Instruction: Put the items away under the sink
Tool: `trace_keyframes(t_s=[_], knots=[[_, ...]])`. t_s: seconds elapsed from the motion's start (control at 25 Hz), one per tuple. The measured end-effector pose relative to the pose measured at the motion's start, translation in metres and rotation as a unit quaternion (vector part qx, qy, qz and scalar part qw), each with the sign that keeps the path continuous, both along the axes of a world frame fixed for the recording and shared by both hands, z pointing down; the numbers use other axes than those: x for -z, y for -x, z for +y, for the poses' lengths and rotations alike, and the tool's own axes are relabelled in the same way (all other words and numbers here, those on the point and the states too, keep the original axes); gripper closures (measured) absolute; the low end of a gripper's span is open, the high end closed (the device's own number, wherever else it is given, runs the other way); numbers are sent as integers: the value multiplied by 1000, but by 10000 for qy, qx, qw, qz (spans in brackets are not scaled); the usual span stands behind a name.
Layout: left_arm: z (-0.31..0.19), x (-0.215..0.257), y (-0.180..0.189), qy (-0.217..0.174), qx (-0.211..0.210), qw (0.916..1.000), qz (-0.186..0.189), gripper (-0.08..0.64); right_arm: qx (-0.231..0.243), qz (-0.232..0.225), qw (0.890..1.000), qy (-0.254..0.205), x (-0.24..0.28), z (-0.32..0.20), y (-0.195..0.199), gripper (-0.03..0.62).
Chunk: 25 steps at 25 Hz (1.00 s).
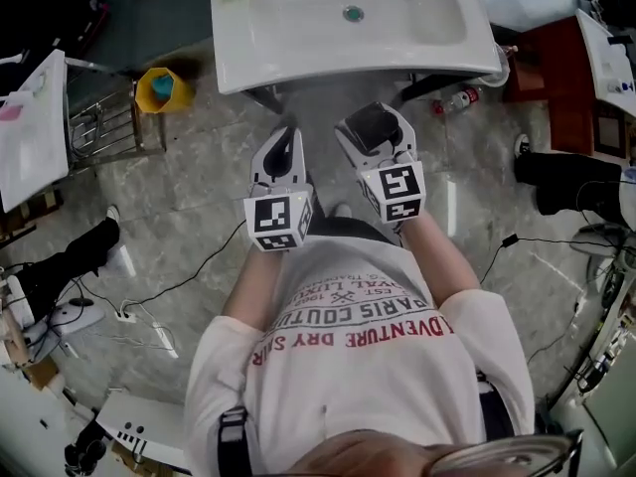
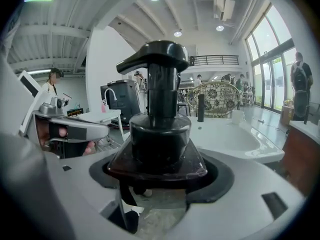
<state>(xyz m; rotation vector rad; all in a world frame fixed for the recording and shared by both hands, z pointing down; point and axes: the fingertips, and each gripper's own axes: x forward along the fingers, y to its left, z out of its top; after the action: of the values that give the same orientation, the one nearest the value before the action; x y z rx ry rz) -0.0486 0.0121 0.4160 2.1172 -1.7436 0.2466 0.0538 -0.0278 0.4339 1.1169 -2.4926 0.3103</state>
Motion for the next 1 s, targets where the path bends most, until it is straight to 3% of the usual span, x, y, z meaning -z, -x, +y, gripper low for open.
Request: trace_keyframes(t_s=[0.24,0.44,0.76,1.0], knots=[[41,-27,0,233,117,9996,-70,532,-3,-26,9996,277,-34,37,-3,213],[39,-73,7,251,49,9994,-215,532,-66,-82,9996,252,-80,39,3,213],[-2,-192,28,-4,-26,9994,-340,532,-211,31,9995,250,-220,5,17,213],[-28,-290,30,-487,-141,9969,-606,532,-230,-94,9996,-114,-326,-21,23,213]])
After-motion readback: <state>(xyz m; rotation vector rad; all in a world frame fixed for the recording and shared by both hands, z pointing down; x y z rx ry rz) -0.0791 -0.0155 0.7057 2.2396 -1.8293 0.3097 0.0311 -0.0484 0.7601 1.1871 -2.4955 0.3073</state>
